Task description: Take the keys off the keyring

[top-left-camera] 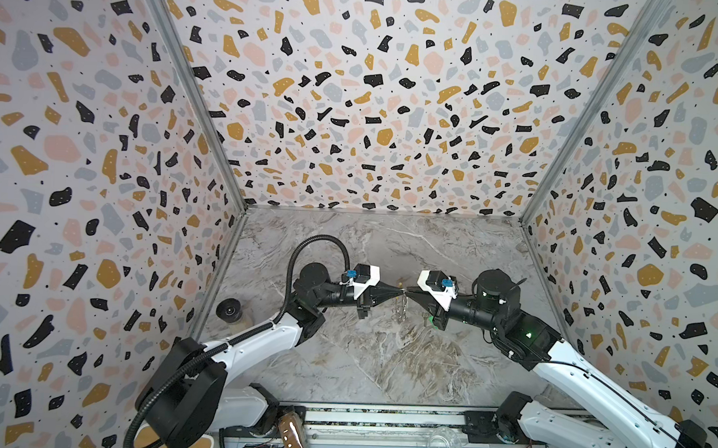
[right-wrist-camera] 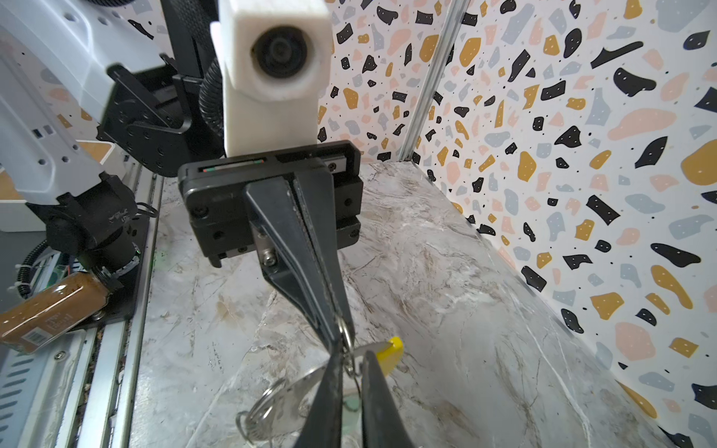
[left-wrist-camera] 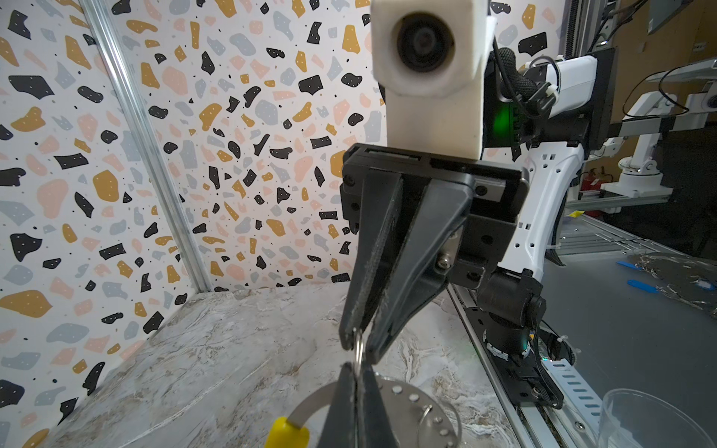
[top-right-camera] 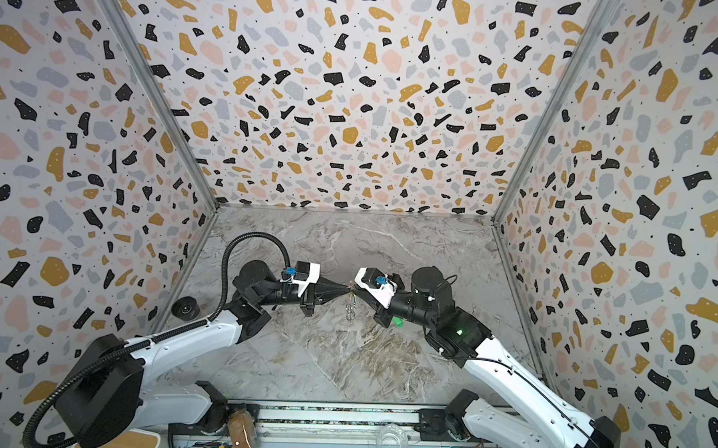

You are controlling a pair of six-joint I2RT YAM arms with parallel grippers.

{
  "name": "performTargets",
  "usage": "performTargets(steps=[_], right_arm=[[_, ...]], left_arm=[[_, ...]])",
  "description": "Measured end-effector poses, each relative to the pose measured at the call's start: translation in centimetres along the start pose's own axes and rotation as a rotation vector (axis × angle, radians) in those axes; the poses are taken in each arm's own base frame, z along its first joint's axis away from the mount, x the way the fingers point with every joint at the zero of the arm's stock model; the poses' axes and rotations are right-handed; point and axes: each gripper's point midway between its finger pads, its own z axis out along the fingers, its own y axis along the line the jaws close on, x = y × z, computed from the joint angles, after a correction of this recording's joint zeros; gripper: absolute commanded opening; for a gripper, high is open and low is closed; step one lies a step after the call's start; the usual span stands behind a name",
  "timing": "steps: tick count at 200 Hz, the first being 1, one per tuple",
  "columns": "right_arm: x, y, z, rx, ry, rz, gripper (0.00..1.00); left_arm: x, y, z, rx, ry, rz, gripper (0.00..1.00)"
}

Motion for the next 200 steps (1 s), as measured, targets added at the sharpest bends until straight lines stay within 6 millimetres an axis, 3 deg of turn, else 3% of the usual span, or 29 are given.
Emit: performTargets(steps=[129, 200], right_arm=[[0.22, 0.37, -0.01, -0.030, -0.003, 0.014, 0.02], [0.60, 0.33, 0.04, -0.028, 0.004, 0.017, 0.07]], left_arm=[[0.32, -0.22, -0.01, 0.013, 0.013, 0.005, 0.00], [0.61, -0.24, 0.11, 0.023, 0.035, 0.007, 0.00]])
